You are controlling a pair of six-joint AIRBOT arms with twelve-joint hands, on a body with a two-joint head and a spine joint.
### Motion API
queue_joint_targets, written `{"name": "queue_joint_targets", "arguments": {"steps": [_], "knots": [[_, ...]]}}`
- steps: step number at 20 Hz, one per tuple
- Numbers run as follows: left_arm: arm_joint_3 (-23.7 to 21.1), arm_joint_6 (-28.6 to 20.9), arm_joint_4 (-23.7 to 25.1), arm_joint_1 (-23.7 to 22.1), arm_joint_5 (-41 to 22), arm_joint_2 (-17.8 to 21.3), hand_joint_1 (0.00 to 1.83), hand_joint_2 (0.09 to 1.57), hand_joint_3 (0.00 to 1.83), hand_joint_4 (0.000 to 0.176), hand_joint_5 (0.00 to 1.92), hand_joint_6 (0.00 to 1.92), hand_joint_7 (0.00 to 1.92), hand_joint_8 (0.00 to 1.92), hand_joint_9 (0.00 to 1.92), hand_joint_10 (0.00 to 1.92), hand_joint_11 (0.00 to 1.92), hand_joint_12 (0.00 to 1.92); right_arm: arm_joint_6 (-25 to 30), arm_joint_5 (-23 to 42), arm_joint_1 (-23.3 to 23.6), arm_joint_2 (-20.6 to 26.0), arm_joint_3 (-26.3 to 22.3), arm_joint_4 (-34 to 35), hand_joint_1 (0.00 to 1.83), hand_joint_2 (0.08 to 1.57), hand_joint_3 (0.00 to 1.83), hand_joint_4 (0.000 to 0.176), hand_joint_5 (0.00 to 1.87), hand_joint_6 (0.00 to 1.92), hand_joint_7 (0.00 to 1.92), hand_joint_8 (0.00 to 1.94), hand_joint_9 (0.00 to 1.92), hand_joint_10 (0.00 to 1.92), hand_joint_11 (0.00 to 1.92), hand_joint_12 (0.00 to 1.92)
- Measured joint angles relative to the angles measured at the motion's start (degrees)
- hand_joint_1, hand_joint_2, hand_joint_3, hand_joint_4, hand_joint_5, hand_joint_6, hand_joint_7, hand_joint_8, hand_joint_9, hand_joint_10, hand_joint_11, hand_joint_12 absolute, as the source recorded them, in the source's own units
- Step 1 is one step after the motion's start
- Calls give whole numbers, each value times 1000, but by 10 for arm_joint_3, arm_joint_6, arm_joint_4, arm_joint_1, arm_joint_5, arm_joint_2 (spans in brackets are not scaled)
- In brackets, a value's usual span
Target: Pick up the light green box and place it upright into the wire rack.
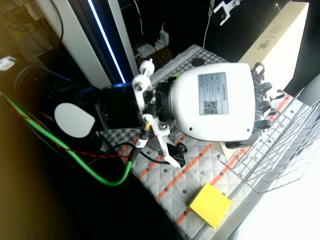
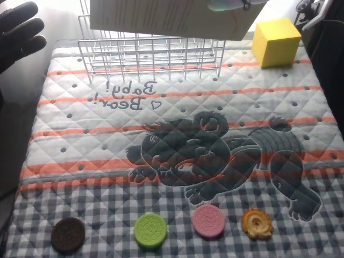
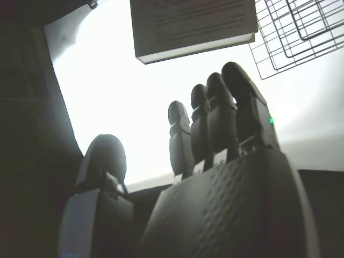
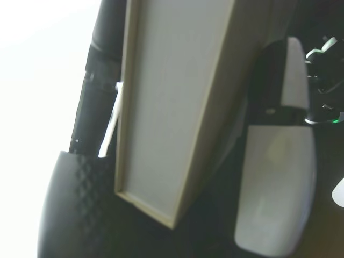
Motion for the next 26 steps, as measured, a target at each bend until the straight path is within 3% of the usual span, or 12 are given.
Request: {"name": "queue_joint_targets", "arguments": {"steps": [1,3,6,16,17,22,26], "knots": [[0,0,0,0,0,0,496,1144,0,113,422,0,361,2,316,5,0,850,0,-1,0,0,0,0,1264,1061,1,0,988,923,1239,614,1567,5,1420,635],[0,0,0,-2,1,-1,500,1145,0,115,419,0,360,0,316,3,0,864,0,-3,0,-1,1,0,1261,1059,0,0,1005,912,1232,617,1561,2,1406,633],[0,0,1,-3,1,-2,498,1149,2,98,420,2,360,2,318,4,0,866,0,-5,1,-3,2,-2,1269,1048,0,0,1021,872,1273,551,1559,2,1392,581],[0,0,0,-3,0,-2,477,1157,2,101,406,0,361,1,329,3,0,887,-1,-12,4,-11,3,-24,1286,1036,0,0,1036,792,1323,503,1569,3,1493,534],[0,0,0,-3,0,-2,477,1160,3,92,405,0,352,0,324,1,0,888,-1,-12,4,-13,4,-25,1275,1041,0,0,1035,825,1296,526,1560,3,1517,489],[0,0,0,-3,0,-2,519,1159,1,85,417,2,349,0,314,0,0,874,-1,-16,4,-26,16,-30,1271,1051,2,0,982,932,1311,467,1579,10,1510,464],[1,0,0,-3,0,-3,485,1154,0,94,417,0,357,2,322,3,0,886,3,-16,4,-25,15,-33,1263,1067,2,0,969,930,1228,649,1537,7,1448,527]]}}
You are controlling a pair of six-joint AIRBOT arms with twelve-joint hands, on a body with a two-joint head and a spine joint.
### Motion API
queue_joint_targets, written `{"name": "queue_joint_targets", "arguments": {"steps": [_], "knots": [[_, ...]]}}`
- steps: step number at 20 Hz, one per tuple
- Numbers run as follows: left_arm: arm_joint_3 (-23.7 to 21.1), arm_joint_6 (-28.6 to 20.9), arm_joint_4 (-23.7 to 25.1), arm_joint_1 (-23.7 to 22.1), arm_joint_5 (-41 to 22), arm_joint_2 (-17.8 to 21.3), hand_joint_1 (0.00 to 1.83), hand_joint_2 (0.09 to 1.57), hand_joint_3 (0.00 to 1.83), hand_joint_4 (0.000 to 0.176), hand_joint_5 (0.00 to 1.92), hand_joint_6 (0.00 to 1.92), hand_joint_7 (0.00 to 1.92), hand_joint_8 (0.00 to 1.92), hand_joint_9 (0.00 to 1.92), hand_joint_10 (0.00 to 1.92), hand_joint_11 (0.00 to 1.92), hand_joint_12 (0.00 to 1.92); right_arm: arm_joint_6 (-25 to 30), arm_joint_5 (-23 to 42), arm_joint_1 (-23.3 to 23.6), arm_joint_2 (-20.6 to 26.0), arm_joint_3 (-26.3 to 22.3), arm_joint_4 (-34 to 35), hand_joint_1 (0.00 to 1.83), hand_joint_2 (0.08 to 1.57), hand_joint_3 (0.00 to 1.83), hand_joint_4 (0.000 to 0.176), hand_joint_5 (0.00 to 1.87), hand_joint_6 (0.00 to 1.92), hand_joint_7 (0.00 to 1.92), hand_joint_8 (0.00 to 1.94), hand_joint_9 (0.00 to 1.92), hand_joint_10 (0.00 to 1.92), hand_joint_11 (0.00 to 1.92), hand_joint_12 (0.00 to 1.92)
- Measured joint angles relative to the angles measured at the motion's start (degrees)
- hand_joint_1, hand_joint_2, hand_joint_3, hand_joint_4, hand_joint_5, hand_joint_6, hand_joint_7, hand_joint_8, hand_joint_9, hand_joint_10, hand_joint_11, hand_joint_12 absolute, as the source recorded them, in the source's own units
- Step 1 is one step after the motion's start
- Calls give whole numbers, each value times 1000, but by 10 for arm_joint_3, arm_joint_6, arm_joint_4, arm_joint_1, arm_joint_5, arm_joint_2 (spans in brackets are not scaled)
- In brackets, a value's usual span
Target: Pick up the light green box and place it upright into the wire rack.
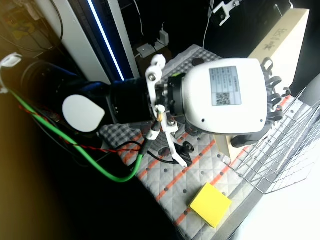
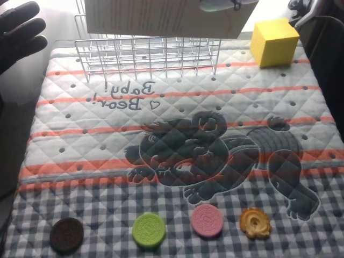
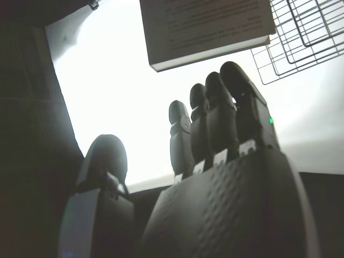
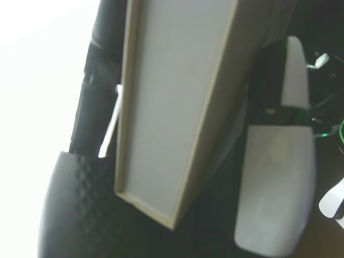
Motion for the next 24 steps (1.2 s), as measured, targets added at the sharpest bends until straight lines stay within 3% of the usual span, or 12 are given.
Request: {"name": "queue_joint_targets", "arguments": {"steps": [6,10,11,12,14,16,18,19,20,22,23,24], "knots": [[0,0,-1,0,0,-1,494,1153,0,103,415,1,365,3,320,0,0,877,1,-3,5,33,-40,-20,1271,1077,1,0,940,939,1202,736,1534,1,1404,522],[0,0,-2,0,0,-1,492,1155,0,115,404,2,358,1,317,2,0,864,2,-4,17,49,-55,-27,1233,1120,0,0,869,1158,1088,827,1457,7,1379,542],[0,0,-2,0,0,-1,496,1158,1,113,405,3,355,0,315,0,0,864,2,-2,18,49,-55,-26,1221,1131,0,0,882,1156,1037,892,1360,4,1104,781],[0,0,-2,0,0,-1,507,1156,0,113,408,2,353,0,310,0,0,845,2,1,24,50,-55,-26,1224,1124,0,0,892,1121,1052,887,1354,8,1008,930],[0,0,-2,0,0,-1,488,1156,1,100,407,0,357,1,303,0,0,826,1,5,33,51,-55,-27,1238,1121,0,0,867,1092,1087,899,1425,36,1135,957],[1,0,-2,0,0,-1,479,1157,1,100,404,0,348,0,305,1,0,818,2,9,39,53,-56,-26,1237,1126,2,0,848,1116,1078,917,1455,45,1152,921],[1,0,-4,-2,1,-4,461,1147,0,112,402,0,340,0,298,0,0,788,3,11,42,54,-56,-27,1243,1154,2,0,740,1265,1063,941,1468,40,1253,848],[1,0,-4,-2,2,-6,486,1149,0,99,412,3,349,3,304,2,0,788,3,9,43,55,-56,-27,1217,1189,6,0,678,1396,988,1021,1433,21,1280,798],[1,0,0,-2,3,-7,487,1146,0,105,408,2,350,3,302,1,0,788,2,9,44,55,-56,-27,1209,1207,1,0,644,1452,961,1054,1425,15,1298,762],[1,0,0,-2,4,-7,465,1153,2,107,407,1,344,1,301,2,0,786,3,9,46,53,-50,-25,1239,1151,0,0,757,1268,1068,911,1441,16,1294,711],[1,0,-2,-2,4,-7,464,1151,0,122,406,0,343,1,301,1,0,785,2,9,46,52,-48,-25,1263,1121,0,0,818,1133,1138,838,1480,27,1295,699],[1,0,-3,-2,4,-7,486,1150,0,119,407,0,340,0,295,0,0,754,3,9,46,51,-45,-25,1267,1104,0,0,857,1076,1166,789,1482,22,1307,683]]}}
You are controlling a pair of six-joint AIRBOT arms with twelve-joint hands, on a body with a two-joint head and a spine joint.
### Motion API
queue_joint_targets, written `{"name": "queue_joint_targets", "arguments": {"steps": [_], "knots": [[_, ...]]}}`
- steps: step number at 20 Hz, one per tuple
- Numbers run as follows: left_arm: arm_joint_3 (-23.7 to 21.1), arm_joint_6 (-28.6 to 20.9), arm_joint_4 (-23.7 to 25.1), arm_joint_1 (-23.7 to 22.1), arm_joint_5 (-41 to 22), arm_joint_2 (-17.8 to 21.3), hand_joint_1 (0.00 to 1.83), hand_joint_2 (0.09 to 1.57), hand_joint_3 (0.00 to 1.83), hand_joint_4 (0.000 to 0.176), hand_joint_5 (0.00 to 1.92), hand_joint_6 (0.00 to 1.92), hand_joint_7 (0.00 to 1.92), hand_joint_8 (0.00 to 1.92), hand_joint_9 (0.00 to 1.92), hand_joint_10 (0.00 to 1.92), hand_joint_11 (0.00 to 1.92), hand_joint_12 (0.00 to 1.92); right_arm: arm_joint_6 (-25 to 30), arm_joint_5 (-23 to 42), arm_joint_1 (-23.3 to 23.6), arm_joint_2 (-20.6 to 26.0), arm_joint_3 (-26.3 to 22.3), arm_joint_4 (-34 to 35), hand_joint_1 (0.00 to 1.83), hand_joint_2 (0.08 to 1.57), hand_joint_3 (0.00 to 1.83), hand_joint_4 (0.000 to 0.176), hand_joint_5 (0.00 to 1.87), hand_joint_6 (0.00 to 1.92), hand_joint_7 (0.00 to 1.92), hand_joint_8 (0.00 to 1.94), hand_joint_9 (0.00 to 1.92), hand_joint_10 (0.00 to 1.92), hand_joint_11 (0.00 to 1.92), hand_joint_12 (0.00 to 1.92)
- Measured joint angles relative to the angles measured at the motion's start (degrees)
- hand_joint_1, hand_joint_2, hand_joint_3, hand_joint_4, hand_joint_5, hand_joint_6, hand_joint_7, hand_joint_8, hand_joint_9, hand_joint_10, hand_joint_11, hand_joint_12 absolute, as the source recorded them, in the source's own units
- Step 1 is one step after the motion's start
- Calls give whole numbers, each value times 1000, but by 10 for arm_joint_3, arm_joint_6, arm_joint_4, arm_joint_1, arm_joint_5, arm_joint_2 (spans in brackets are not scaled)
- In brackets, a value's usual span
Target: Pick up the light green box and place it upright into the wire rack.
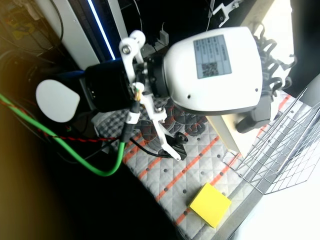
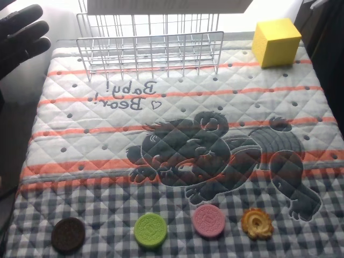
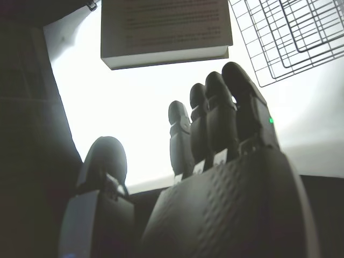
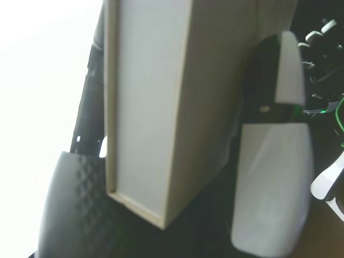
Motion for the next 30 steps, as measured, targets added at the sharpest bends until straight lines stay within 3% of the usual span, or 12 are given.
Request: {"name": "queue_joint_targets", "arguments": {"steps": [1,2,3,5,8,11,16,19,21,23,26,30], "knots": [[0,0,0,0,0,0,498,1144,0,116,416,3,349,3,298,2,0,748,0,-1,0,-2,4,2,1249,1111,1,0,856,1117,1130,809,1403,5,1141,783],[0,0,1,-1,0,0,511,1145,0,108,412,1,348,2,295,1,0,746,-1,-2,0,-4,9,9,1239,1103,0,0,935,997,1085,893,1350,30,971,1018],[0,0,1,-1,0,0,508,1146,0,114,408,0,348,2,295,1,0,746,-2,-3,-1,-6,12,14,1248,1100,0,0,920,996,1111,875,1419,59,1108,988],[0,0,0,-1,0,0,513,1150,0,104,409,0,346,0,295,0,0,771,-1,-4,-4,-11,17,18,1256,1115,0,0,830,1165,1149,769,1470,34,1404,597],[0,0,0,-1,0,0,502,1141,0,111,420,1,358,2,315,5,0,819,-1,-7,-15,-25,22,22,1240,1101,0,0,927,1069,1125,768,1511,14,1480,442],[0,0,0,-1,0,0,501,1146,1,106,414,0,347,0,309,2,0,810,0,-9,-26,-35,33,34,1249,1103,1,0,893,1072,1138,798,1506,8,1474,468],[0,0,0,-1,-1,0,501,1147,2,97,420,1,345,0,308,0,0,821,0,-9,-37,-46,49,54,1264,1068,0,0,972,933,1225,656,1557,12,1448,449],[0,0,0,-2,-1,0,478,1139,0,108,430,2,352,2,319,3,0,847,-2,-15,-39,-54,53,54,1277,1051,0,0,1000,866,1278,578,1584,10,1450,487],[0,0,0,-2,-1,0,494,1145,1,107,428,1,344,0,310,0,0,835,-2,-14,-44,-59,57,60,1279,1053,0,0,982,892,1287,559,1569,4,1426,480],[0,0,1,-2,-4,0,495,1154,4,91,427,0,345,0,314,1,0,859,-1,-14,-50,-62,60,65,1282,1054,0,0,972,901,1293,553,1573,5,1458,494],[0,0,1,-2,-4,0,498,1153,2,90,429,1,350,3,318,2,0,856,-3,-20,-57,-66,63,65,1280,1056,1,0,983,863,1267,616,1572,0,1439,557],[0,0,1,-2,-4,0,489,1154,0,90,422,1,349,1,318,2,0,863,-3,-27,-61,-74,68,64,1255,1066,1,0,990,947,1212,631,1495,0,1461,467]]}}
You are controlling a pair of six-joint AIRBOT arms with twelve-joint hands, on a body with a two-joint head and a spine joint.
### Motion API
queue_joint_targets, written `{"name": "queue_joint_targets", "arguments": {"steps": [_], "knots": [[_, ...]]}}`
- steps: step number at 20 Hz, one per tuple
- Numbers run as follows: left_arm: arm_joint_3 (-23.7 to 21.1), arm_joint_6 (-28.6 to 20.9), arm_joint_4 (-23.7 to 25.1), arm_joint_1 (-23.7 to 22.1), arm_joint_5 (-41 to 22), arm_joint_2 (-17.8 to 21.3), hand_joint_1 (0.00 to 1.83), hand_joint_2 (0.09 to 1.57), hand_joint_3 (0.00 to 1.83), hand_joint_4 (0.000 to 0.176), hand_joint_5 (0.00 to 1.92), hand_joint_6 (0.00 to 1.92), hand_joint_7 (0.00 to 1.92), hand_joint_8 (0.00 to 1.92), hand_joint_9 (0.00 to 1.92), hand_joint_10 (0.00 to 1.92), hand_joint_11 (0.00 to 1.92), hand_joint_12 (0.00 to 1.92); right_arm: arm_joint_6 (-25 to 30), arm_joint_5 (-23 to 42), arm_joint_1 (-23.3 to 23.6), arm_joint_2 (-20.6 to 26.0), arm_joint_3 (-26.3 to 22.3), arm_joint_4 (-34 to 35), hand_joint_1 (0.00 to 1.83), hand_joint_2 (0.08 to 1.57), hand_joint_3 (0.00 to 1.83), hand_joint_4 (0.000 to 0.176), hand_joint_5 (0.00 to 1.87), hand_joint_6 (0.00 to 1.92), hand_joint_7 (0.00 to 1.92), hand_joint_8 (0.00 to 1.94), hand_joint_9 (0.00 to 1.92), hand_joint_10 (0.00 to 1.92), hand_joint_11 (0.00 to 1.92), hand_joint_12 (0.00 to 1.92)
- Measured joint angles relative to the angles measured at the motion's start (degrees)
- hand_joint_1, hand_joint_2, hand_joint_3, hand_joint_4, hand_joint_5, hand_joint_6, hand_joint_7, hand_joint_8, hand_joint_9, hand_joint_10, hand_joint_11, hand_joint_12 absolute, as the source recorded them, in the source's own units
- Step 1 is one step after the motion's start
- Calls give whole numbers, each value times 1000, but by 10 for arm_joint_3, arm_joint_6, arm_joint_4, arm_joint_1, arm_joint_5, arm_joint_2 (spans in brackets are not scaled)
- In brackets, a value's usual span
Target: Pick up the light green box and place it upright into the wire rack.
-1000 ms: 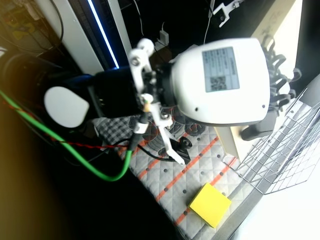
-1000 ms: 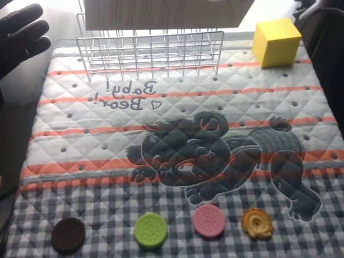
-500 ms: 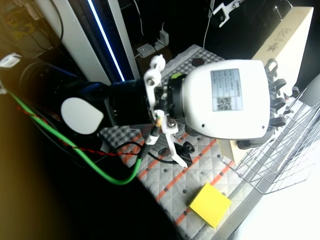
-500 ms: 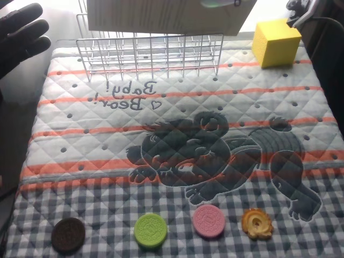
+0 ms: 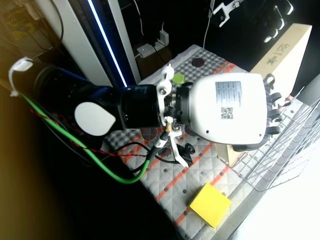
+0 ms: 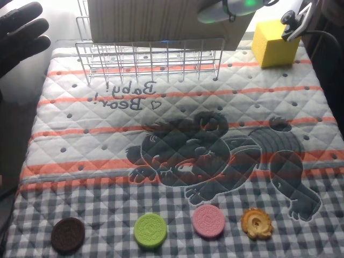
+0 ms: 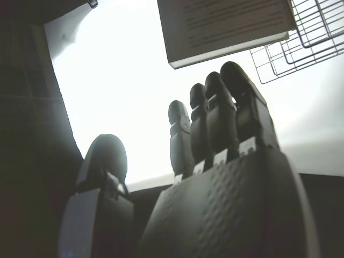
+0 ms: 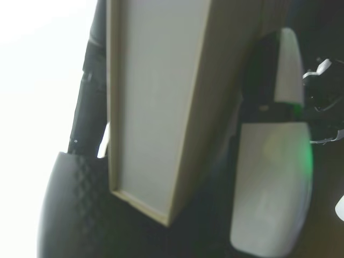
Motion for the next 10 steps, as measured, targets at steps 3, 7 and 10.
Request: {"name": "queue_joint_targets", "arguments": {"steps": [3,7,10], "knots": [[0,0,0,0,0,0,487,1141,0,78,437,5,360,4,309,0,0,843,0,-1,-4,-4,3,1,1244,1087,0,0,929,1040,1181,677,1420,0,1352,279],[0,0,0,0,0,0,474,1141,0,80,439,3,366,4,307,2,0,830,0,-5,-4,-6,5,-1,886,1103,0,0,655,144,872,3,996,2,709,742],[1,0,0,0,0,0,475,1145,0,76,438,1,367,1,311,2,0,854,2,-4,-4,-7,5,-6,632,1038,0,0,255,0,611,0,691,0,185,1234]]}}
